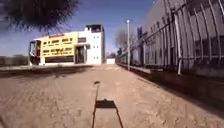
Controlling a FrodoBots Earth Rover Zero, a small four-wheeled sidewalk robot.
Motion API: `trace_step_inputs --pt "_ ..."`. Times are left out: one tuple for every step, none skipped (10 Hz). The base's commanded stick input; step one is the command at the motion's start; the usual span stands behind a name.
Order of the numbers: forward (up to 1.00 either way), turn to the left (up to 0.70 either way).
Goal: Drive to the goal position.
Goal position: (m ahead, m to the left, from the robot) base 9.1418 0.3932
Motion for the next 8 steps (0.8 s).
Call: trace_step_inputs --pt "0.0 0.0" --pt "0.0 0.0" --pt "0.23 0.0" --pt "0.66 0.0" --pt "1.0 0.24" --pt "1.0 0.13" --pt "1.0 0.01" --pt "0.62 0.0"
